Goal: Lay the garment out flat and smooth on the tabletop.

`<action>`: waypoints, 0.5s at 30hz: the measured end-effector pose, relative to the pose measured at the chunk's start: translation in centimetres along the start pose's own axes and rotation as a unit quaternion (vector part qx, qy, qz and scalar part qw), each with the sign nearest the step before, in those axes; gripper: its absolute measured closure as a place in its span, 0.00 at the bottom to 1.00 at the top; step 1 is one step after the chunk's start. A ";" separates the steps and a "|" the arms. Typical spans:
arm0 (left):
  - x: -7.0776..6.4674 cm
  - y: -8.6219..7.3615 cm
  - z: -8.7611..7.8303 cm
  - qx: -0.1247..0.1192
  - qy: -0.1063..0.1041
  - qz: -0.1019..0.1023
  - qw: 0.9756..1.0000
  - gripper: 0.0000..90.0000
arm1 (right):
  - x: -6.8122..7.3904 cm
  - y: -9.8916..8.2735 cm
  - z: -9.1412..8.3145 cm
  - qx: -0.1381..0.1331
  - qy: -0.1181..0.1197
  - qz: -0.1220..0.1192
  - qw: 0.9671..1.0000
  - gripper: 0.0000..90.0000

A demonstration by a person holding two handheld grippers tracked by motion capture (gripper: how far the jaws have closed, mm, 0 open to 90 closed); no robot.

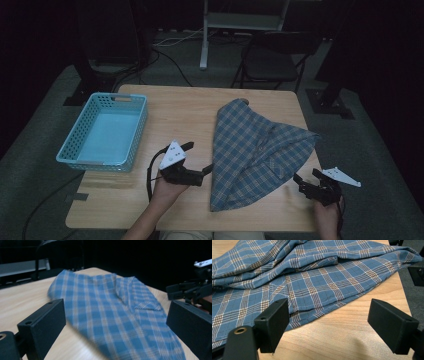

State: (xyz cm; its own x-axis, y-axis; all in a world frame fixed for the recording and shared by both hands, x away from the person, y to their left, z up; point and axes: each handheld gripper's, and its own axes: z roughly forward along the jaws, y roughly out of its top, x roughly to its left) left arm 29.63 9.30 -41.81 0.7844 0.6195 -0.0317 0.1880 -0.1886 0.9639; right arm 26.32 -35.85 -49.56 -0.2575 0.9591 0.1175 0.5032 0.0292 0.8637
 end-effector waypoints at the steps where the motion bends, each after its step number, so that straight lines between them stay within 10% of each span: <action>1: -0.1 0.5 0.6 0.000 -0.004 0.004 1.000 0.03 | 0.0 0.0 0.0 0.000 0.001 0.000 1.000 0.19; 15: -1.8 3.8 10.8 0.044 -0.041 -0.013 0.998 0.03 | -0.2 -0.1 -0.1 -0.007 0.005 0.006 1.000 0.19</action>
State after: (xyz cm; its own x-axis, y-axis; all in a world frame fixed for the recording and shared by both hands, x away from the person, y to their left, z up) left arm 35.32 -0.73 -40.99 0.8236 0.5612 -0.0816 0.2578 -0.2423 0.9353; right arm 26.23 -36.05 -49.57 -0.2603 0.9563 0.1331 0.4940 0.0135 0.8693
